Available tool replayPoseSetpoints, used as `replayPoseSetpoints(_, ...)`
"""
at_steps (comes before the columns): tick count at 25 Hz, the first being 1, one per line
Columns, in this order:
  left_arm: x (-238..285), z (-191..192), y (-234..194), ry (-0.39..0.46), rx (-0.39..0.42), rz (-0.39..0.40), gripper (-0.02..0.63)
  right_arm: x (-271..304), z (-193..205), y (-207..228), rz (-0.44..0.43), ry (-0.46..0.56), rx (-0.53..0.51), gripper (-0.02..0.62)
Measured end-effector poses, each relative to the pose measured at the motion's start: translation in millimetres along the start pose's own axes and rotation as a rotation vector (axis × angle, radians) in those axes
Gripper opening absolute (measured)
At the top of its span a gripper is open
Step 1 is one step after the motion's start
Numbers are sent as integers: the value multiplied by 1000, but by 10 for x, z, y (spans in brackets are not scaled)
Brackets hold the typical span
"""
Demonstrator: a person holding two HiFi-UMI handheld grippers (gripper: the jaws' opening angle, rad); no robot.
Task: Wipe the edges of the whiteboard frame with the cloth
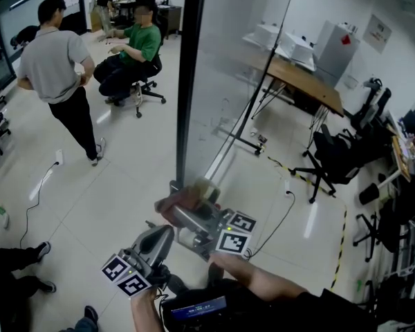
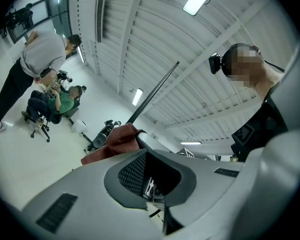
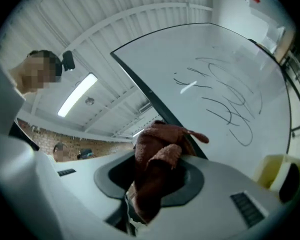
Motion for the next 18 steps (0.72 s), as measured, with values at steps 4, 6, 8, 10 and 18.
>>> replayPoseSetpoints(4, 37, -16, 33, -1, 10, 12, -9, 153, -102, -27, 34, -83, -101, 138)
replayPoseSetpoints(6, 45, -40, 65, -3, 19, 20, -9, 199, -159, -80, 47, -121, -188, 138)
replayPoseSetpoints(8, 44, -69, 83, -2, 30, 23, -9, 239, -238, -125, 53, -164, -307, 138)
replayPoseSetpoints(10, 40, -91, 83, 1, 38, 24, -9, 285, -322, -169, 60, -214, -461, 138)
replayPoseSetpoints(18, 33, -151, 104, 6, 62, 32, -9, 474, -580, -398, 22, -374, -1109, 141)
Point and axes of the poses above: the fingertips, and each gripper's own axes: x forward along the fingers, y to its right, z out of its underside, the point moved 10 cm from there along -x, backward along the fingers, and after that the axes turned 8 degrees about -x, right-handed, at the moved point
